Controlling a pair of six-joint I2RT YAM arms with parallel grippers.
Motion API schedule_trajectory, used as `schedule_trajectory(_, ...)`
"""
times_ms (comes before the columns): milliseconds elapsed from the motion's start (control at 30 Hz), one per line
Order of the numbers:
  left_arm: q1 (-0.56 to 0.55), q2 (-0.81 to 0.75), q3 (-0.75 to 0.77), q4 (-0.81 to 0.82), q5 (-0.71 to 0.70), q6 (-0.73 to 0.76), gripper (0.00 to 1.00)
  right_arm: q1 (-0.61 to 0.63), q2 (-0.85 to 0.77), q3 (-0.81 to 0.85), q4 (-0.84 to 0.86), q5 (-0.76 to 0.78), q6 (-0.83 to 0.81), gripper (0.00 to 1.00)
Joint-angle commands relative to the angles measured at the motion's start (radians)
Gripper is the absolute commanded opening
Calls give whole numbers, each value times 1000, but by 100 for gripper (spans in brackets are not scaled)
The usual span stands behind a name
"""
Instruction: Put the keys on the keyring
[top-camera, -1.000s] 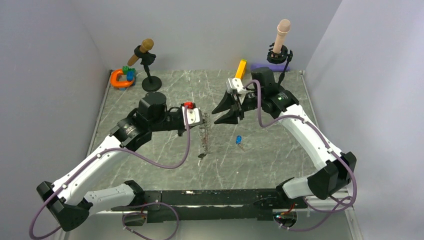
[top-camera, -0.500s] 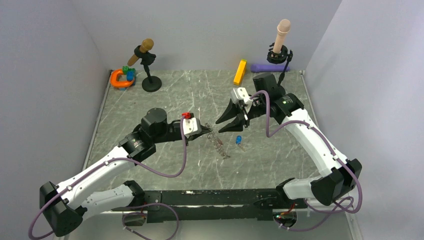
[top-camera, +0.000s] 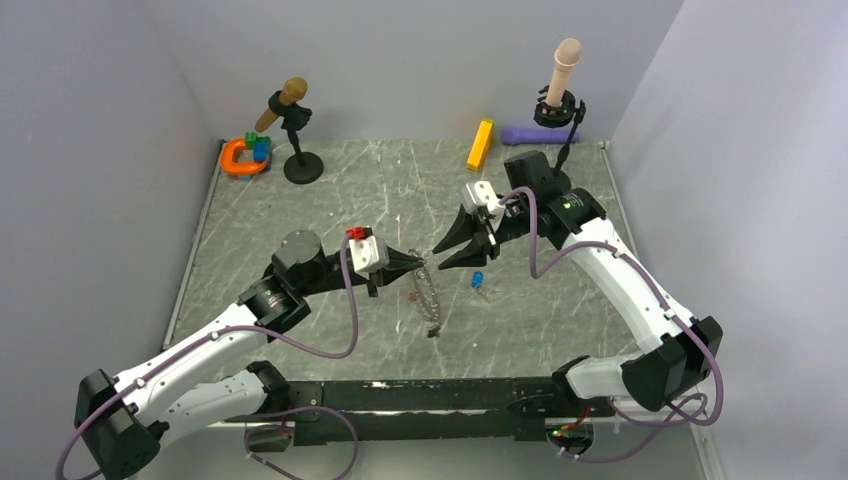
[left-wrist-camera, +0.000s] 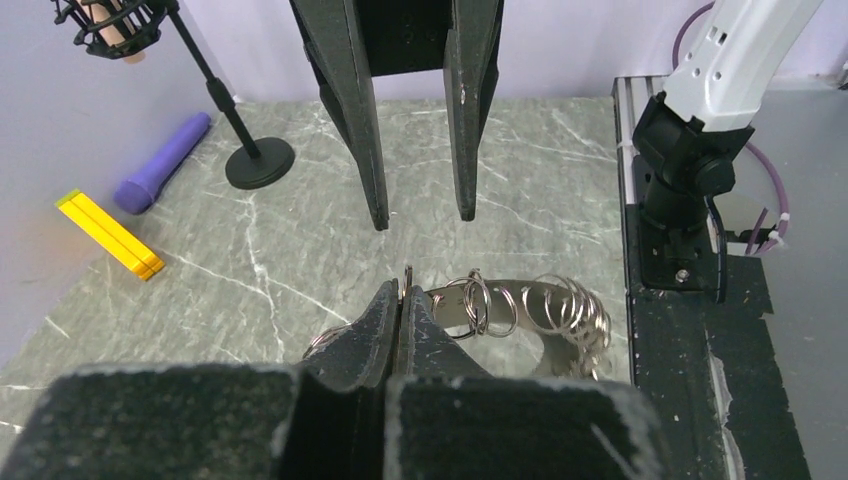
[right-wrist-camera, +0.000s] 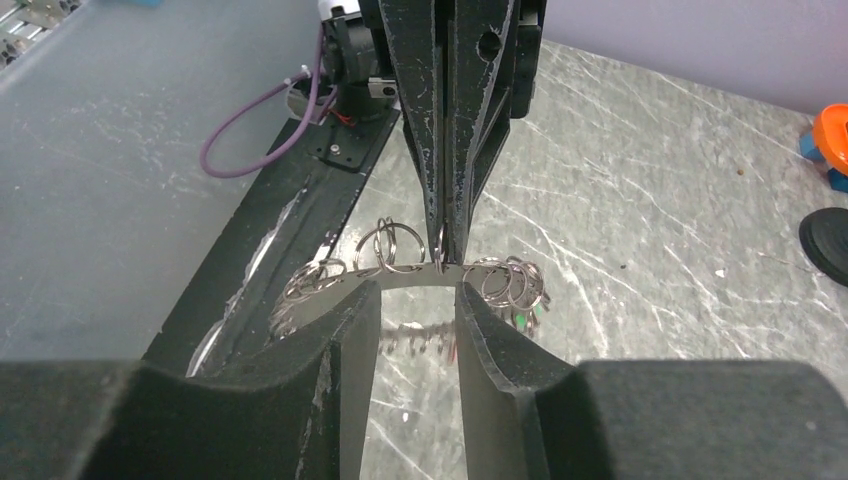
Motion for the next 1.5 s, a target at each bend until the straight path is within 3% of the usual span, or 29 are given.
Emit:
schedule_trajectory(0,-4,-14,17,131,26,-82,0,11,-1,-4,13,-41,-7,36)
schedule_trajectory(500,-4,-1,12,157,13,-187,0,38,10,-8,66,-13,54,29)
schedule_trajectory(1133,-4,23,19,173,13,-211,0,44,6,-31,136,40,118,26)
schedule_trajectory(1333,-4,7,5,185,-4,-220,0,45,8,-32,148,38,131,21)
schedule_trajectory(1467,-4,11,2,191,-9,-229,0,49,9,-32,155,43,139,13)
